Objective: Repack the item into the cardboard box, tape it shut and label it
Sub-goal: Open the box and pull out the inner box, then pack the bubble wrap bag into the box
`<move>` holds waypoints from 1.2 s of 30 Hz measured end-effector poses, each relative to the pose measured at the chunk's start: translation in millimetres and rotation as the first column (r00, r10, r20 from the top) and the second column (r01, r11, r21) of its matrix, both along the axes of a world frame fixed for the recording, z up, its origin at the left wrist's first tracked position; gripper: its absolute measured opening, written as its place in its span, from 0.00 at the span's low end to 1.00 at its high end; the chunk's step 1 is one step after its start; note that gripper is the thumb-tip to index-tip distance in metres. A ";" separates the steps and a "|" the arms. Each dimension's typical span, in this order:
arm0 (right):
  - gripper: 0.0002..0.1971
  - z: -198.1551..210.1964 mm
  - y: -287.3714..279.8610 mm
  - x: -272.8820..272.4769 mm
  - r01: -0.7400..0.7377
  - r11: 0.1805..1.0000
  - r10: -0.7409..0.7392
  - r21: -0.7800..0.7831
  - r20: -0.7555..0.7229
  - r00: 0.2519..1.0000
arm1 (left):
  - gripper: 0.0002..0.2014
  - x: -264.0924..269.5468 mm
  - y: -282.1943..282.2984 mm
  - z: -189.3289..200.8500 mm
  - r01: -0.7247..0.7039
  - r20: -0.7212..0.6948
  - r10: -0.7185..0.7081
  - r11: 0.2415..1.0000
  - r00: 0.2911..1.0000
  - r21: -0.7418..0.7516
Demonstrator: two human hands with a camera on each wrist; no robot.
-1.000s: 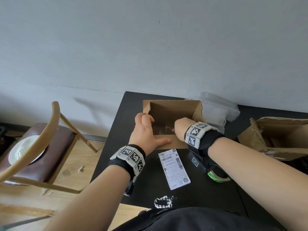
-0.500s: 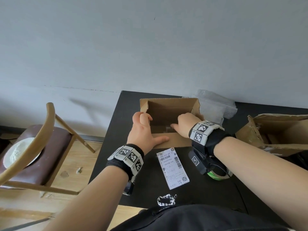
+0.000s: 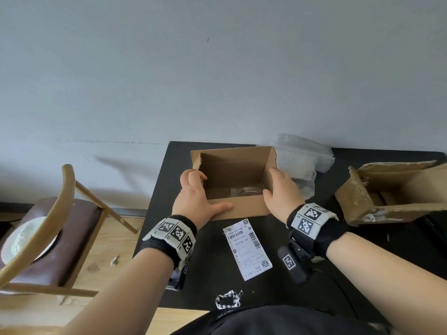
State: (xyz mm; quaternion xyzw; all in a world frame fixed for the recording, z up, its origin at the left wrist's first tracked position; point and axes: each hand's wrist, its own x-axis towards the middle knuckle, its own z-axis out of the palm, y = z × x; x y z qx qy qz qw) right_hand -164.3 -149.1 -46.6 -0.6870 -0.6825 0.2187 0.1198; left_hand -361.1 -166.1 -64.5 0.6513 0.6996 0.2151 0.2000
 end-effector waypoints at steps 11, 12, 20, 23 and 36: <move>0.30 -7.9 6.3 -5.8 0.076 0.994 -0.026 0.081 -0.490 0.871 | 0.40 -31.3 18.8 8.9 -0.037 -0.020 0.036 0.997 0.999 -0.060; 0.28 -11.7 4.5 2.2 0.163 0.982 -0.077 0.093 -0.593 0.802 | 0.39 -29.4 17.9 8.2 -0.049 -0.013 0.048 0.998 0.999 -0.031; 0.18 -72.4 32.9 59.8 0.019 0.951 0.063 -0.309 0.251 0.966 | 0.29 37.7 5.6 10.8 0.171 -0.185 -0.101 0.891 0.978 0.421; 0.17 -82.2 39.6 65.2 -0.024 0.905 0.166 -0.424 0.302 0.939 | 0.24 66.6 2.7 16.4 0.242 -0.162 -0.196 0.904 0.967 0.352; 0.07 32.3 31.3 114.1 0.188 0.966 -0.124 0.174 -0.325 0.938 | 0.30 139.0 30.0 41.8 0.368 -0.174 -0.341 0.916 0.924 0.158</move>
